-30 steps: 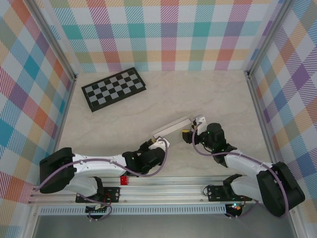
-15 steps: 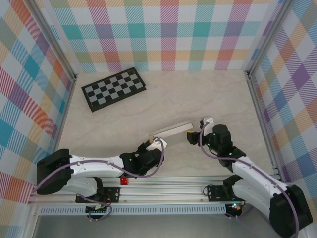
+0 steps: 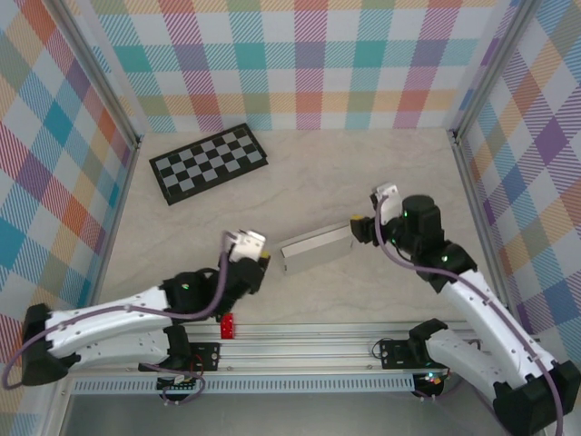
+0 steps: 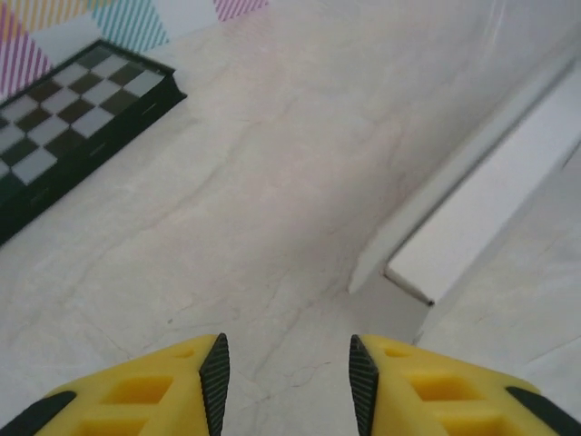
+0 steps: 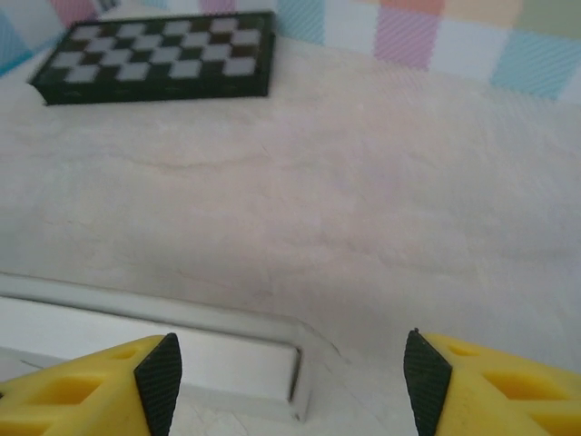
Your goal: Fold the paper box
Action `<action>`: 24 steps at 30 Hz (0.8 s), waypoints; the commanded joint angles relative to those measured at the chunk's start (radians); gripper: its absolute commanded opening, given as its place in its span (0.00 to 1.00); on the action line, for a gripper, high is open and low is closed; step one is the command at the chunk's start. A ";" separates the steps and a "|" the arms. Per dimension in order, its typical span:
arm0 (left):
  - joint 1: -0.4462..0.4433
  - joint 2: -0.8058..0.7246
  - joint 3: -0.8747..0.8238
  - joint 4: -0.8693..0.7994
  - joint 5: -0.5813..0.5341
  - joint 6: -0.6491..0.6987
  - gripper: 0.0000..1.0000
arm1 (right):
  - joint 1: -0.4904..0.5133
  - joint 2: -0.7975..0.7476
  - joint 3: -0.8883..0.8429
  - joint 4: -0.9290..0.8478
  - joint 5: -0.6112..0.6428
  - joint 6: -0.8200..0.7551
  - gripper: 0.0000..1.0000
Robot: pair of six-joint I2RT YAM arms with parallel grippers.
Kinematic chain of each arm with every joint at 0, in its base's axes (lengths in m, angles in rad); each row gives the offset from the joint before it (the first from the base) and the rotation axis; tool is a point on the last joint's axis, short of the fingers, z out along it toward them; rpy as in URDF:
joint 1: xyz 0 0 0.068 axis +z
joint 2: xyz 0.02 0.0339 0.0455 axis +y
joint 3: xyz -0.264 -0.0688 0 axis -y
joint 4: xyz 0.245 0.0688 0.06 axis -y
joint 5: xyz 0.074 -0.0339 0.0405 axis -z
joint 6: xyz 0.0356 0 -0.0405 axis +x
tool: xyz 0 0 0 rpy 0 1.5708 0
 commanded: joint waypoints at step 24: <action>0.390 0.357 0.339 -0.241 0.791 -0.066 0.38 | 0.077 0.478 0.489 -0.566 -0.373 -0.932 0.43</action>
